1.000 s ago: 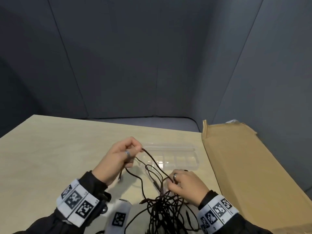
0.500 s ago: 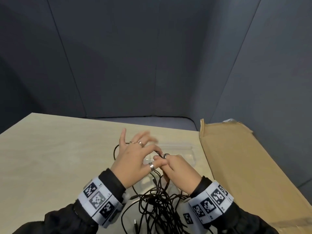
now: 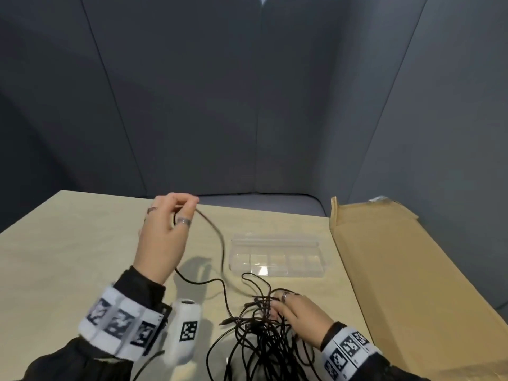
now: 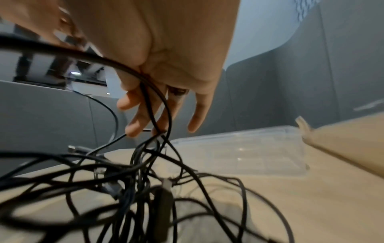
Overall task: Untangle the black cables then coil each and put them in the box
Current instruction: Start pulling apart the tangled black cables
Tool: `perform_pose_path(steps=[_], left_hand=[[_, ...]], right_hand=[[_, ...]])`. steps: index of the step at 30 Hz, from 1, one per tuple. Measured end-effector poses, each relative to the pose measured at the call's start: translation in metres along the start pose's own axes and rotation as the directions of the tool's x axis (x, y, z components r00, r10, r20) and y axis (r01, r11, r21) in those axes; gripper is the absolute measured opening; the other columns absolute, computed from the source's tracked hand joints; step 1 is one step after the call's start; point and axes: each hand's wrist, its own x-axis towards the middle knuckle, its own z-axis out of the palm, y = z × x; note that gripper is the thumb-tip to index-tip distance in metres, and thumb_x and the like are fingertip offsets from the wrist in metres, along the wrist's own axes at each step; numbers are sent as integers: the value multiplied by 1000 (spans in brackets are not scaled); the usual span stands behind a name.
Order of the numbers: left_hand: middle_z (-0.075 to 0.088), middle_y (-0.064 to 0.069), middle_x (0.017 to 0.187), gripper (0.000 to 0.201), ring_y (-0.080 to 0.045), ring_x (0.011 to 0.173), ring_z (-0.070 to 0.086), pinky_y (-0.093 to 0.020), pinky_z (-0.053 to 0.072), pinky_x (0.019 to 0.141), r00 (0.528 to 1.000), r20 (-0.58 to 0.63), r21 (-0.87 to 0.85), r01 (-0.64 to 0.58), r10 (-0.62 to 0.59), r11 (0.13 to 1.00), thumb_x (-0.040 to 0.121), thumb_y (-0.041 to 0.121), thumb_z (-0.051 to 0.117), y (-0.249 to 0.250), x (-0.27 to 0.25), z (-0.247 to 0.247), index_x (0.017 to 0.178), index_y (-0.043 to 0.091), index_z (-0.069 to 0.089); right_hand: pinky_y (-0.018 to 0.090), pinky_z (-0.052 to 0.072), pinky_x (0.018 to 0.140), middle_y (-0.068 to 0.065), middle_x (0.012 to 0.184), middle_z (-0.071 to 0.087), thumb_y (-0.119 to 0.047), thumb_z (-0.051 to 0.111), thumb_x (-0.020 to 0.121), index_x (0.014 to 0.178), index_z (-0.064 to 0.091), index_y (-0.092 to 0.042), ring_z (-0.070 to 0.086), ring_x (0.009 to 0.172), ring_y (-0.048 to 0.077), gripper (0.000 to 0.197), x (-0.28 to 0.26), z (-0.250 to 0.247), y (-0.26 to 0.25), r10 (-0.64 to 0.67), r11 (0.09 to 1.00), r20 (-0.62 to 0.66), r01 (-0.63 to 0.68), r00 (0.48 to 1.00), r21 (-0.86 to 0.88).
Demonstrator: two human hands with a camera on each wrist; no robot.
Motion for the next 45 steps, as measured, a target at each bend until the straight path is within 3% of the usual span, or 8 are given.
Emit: perform_pose_path(steps=[3, 9, 20, 24, 30, 36, 41, 45], left_hand=[[46, 0, 137, 40, -23, 130, 39, -55, 20, 104, 945, 164, 547, -325, 282, 771, 88, 26, 45, -4, -17, 17, 128, 25, 48], [59, 15, 102, 53, -9, 96, 58, -26, 45, 83, 683, 724, 323, -461, 98, 827, 80, 71, 36, 6, -44, 48, 115, 35, 50], [66, 3, 66, 22, -9, 61, 56, -22, 43, 63, 946, 315, -73, -64, 84, 995, 90, 31, 59, -21, 3, -4, 71, 25, 68], [27, 12, 40, 31, -11, 43, 24, -18, 18, 39, 975, 74, -302, 220, -207, 927, 94, 31, 52, -51, 29, -25, 69, 21, 66], [60, -10, 70, 22, -28, 70, 55, -30, 38, 64, 963, 139, 197, 202, -232, 959, 92, 27, 54, -98, 25, -4, 77, 20, 68], [36, -2, 145, 47, -24, 131, 36, -53, 28, 105, 890, 386, 792, -183, -245, 582, 91, 39, 40, -121, -25, 43, 137, 30, 39], [60, 8, 118, 61, -10, 114, 52, -39, 25, 111, 473, 821, 413, -107, -320, 904, 79, 79, 22, -115, -79, 100, 119, 39, 46], [54, 8, 101, 92, -16, 110, 51, -39, 30, 97, 309, 861, 462, -143, -404, 875, 38, 100, 12, -135, -90, 118, 99, 38, 42]], right_hand=[[24, 41, 73, -16, 65, 51, -32, 32, 100, 68, 40, -34, 50, 65, -3, 33, 2, -10, -21, -86, 996, -63, 86, 994, 1], [32, 49, 65, -2, 58, 56, -24, 37, 100, 86, 49, -23, 62, 58, 19, 19, 8, -31, -55, -84, 941, -242, 156, 967, 299], [30, 38, 101, -15, 115, 45, -29, 57, 87, 103, 48, -42, 45, 112, 7, 23, 12, 5, 11, -4, 1000, 159, 5, 987, -10], [18, 35, 95, -5, 123, 50, -17, 55, 85, 84, 41, -49, 45, 112, 7, 35, 14, 7, 26, 47, 998, 164, -53, 985, 28], [19, 42, 96, -7, 119, 45, -18, 59, 84, 113, 35, -52, 49, 103, 0, 50, 15, 15, 36, 105, 979, 176, -133, 979, 157], [22, 51, 81, -10, 110, 56, -23, 53, 88, 103, 47, -45, 57, 81, 3, 27, 11, 20, 39, 150, 961, 204, -190, 968, 198], [4, 42, 69, -12, 109, 58, -14, 54, 90, 90, 51, -44, 55, 73, -13, 30, 4, 19, 33, 107, 963, 181, -147, 978, 225], [9, 43, 66, 0, 102, 66, -11, 56, 89, 99, 58, -27, 54, 60, -6, 20, -2, 25, 42, 131, 925, 162, -179, 978, 335]])
